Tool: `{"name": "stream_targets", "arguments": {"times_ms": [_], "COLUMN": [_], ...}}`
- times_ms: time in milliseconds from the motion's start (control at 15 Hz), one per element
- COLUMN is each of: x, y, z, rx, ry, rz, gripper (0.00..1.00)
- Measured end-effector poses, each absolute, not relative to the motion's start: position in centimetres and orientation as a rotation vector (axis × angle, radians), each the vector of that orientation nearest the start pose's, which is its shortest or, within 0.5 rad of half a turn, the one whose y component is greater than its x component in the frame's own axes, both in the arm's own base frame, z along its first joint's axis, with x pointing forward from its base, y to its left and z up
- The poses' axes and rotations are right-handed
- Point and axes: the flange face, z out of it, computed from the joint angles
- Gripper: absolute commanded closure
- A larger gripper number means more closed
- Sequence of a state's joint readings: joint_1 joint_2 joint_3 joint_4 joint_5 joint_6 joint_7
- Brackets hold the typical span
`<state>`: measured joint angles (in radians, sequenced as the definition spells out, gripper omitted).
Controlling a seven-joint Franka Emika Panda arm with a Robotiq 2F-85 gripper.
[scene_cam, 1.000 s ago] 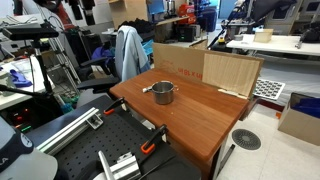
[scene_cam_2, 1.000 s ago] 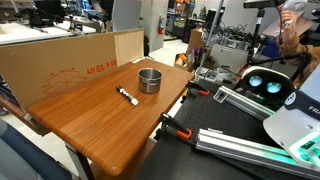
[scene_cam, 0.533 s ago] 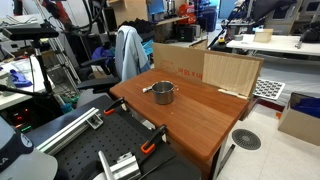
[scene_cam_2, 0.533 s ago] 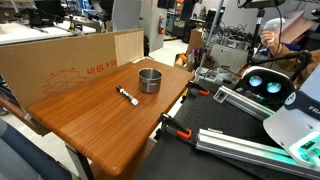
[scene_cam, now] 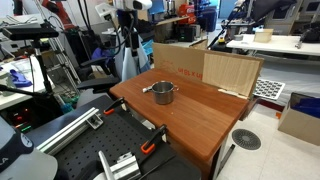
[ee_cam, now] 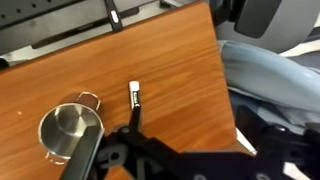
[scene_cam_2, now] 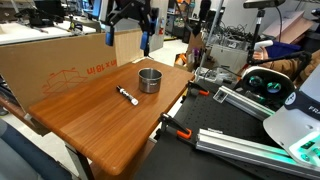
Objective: Pick the marker and put it in the pot
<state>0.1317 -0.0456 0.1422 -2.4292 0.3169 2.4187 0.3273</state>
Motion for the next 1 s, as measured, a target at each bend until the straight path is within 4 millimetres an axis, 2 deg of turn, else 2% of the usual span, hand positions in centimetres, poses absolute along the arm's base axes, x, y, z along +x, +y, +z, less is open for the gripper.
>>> {"name": "stream_targets", "arguments": {"times_ms": [200,467,1000], "x": [49.8,53.1,56.1], "y": [13.8,14.0,12.8], "z": [29.4,26.3,19.9], "rx": [-2.897,-2.896,-3.012], "ry": [0.519,0.607,0.753], "rz": [0.059,0.062,0.102], "gripper": [0.00,0.00,0.00]}}
